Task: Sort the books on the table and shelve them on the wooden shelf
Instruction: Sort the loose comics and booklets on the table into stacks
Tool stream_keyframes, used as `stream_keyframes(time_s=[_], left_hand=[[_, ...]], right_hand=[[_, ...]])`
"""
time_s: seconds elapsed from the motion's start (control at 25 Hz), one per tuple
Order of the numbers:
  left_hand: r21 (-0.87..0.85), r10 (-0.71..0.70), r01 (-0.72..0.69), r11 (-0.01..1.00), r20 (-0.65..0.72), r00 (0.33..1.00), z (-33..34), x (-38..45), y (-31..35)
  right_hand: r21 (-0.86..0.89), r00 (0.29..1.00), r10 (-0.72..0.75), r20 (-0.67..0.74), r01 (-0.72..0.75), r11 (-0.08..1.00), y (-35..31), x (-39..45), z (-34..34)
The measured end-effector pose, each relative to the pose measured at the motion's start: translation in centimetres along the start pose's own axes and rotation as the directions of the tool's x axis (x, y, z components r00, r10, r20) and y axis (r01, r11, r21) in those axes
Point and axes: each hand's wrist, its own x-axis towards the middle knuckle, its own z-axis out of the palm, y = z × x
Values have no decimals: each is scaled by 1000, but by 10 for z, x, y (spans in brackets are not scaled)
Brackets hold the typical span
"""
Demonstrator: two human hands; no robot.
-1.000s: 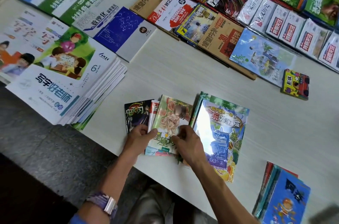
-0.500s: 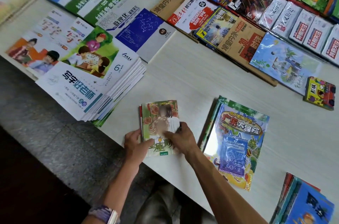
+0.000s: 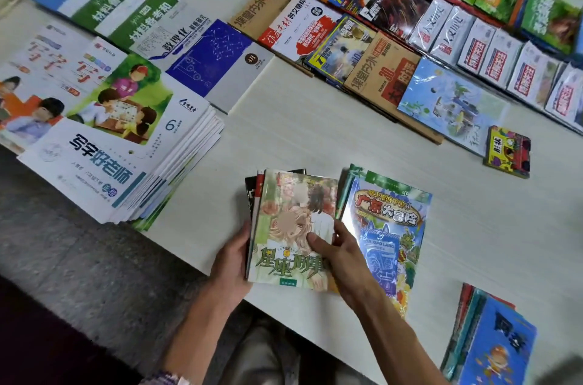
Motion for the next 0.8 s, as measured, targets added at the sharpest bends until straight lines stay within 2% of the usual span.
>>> stream_keyframes(time_s=[0.08, 0.16, 0.24, 0.36, 0.44, 0.48, 0.56, 0.64, 0.72, 0.8], left_hand=[[93, 103, -104, 990, 10, 995, 22, 2, -6], [269, 255, -232, 935, -54, 965, 48, 4, -13], [431, 400, -325, 842, -96, 911, 68, 5, -20], [516, 567, -419, 747, -166, 807, 79, 8, -19], [493, 592, -453, 743, -168, 788, 78, 10, -18], [479, 575, -457, 749, -129, 808, 81, 9, -20], [505, 477, -402, 764, -22, 879, 93, 7, -36], [622, 381, -315, 717, 28, 924, 110, 6, -66], [779, 420, -297, 552, 47, 906, 121, 8, -91], [939, 549, -246, 240, 78, 832, 125, 11, -102]], right_hand=[[86, 1000, -19, 0, 19, 996, -7, -16, -31], [167, 998, -31, -53, 40, 985, -9, -29, -64], [205, 990, -41, -133, 67, 977, -5, -39, -99], [177, 969, -22, -246, 67, 982, 3, -45, -146], [179, 962, -3, -272, 53, 982, 7, -44, -156], [166, 965, -15, -262, 60, 984, 6, -44, -154], [8, 969, -42, -242, 45, 999, 1, -40, -144], [-157, 965, -51, -256, 10, 988, -6, -42, -138], [-317, 940, -166, -299, 66, 946, -8, -44, -144], [-426, 885, -283, -370, 108, 898, -5, -51, -158]])
